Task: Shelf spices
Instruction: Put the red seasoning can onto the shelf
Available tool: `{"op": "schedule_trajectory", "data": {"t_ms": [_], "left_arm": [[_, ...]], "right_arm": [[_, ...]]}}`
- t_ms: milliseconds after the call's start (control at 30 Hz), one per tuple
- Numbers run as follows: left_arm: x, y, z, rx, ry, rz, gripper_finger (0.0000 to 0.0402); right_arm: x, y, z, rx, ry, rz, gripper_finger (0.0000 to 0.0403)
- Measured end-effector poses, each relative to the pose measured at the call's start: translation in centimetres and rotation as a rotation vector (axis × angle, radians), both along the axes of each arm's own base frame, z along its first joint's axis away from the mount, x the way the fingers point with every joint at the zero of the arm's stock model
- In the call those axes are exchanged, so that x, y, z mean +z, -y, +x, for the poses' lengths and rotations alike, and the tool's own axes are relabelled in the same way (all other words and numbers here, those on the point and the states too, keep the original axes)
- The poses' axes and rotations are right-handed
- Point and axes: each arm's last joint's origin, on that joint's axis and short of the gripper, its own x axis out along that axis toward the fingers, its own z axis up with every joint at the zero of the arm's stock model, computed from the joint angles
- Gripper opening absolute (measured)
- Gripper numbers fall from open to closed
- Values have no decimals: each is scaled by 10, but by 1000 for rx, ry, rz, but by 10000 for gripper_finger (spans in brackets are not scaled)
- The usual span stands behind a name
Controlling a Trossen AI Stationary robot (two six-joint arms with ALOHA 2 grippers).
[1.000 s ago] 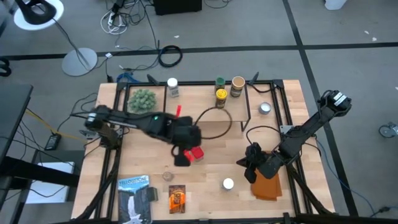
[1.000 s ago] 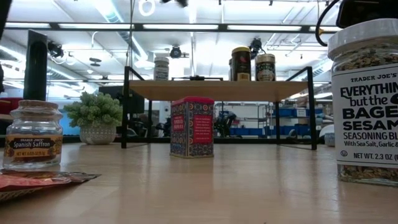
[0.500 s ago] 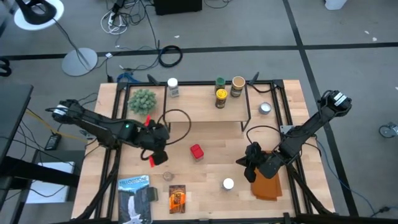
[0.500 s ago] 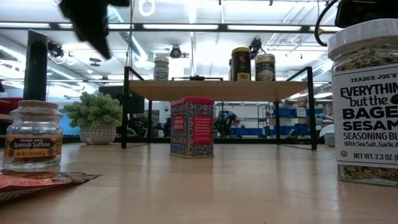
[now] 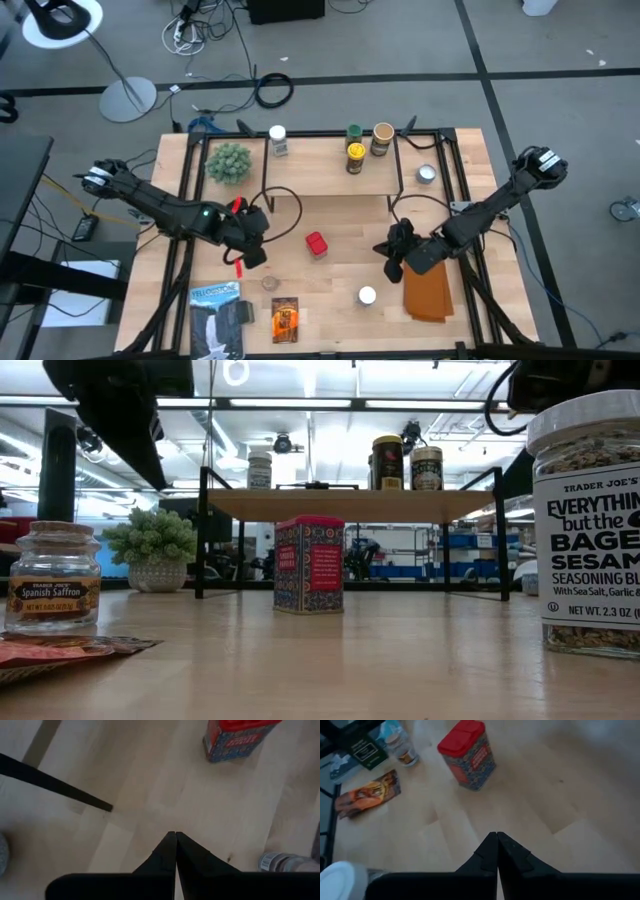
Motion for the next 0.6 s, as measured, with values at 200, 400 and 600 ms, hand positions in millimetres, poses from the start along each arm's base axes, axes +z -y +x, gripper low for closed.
{"op": "schedule_trajectory", "data": {"t_ms": [200,400,600], "left_arm": [[-1,0,0,5,-7,-7,15],[-1,0,0,7,-7,-11,15],[-1,0,0,1,-8,-9,15]], "right_arm": [[0,5,3,-22,-1,-5,4],[0,6,3,-24,-1,-5,4],[0,6,3,-24,-1,-5,5]]}}
